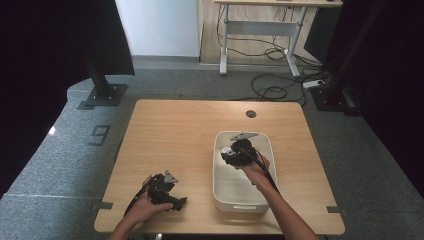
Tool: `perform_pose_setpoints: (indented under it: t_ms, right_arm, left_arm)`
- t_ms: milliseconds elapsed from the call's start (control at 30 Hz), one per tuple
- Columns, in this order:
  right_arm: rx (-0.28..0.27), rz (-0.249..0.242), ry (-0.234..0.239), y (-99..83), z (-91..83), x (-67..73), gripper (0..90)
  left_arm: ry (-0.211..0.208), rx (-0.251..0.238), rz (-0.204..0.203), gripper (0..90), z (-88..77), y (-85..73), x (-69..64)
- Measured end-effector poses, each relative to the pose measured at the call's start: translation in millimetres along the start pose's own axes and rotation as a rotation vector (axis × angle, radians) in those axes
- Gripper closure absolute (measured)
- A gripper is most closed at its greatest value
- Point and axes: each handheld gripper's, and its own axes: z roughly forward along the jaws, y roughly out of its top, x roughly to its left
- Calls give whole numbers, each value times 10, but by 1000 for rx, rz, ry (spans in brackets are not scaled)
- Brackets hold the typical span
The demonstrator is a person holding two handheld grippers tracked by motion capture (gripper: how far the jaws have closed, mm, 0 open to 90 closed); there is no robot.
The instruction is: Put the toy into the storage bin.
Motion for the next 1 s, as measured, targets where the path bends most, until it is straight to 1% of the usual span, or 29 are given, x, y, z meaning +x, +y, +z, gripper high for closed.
perform_pose_setpoints:
  t_ms: [100,300,400,567,700,800,900,1000]
  right_arm:
    - [14,-9,3,-13,52,22,502]
    - [39,-11,-3,-42,131,42,502]
    - [47,-15,-8,-59,161,42,502]
    - [77,-12,-14,-92,212,25,502]
    - [86,-15,-14,-111,234,14,502]
    - [106,-17,-19,-129,270,12,502]
    - [125,-31,-25,-140,304,14,502]
    - [134,-21,-21,-147,327,2,501]
  left_arm:
    - [0,0,1,0,0,0,0]
    - [0,-1,2,0,0,0,1]
    - [0,-1,2,0,0,0,1]
    - [-1,0,1,0,1,0,0]
    - [-1,0,1,0,1,0,0]
    - [-1,-1,1,0,1,0,-1]
    - [-1,-1,1,0,1,0,-1]
    - [-1,-1,1,0,2,1,-1]
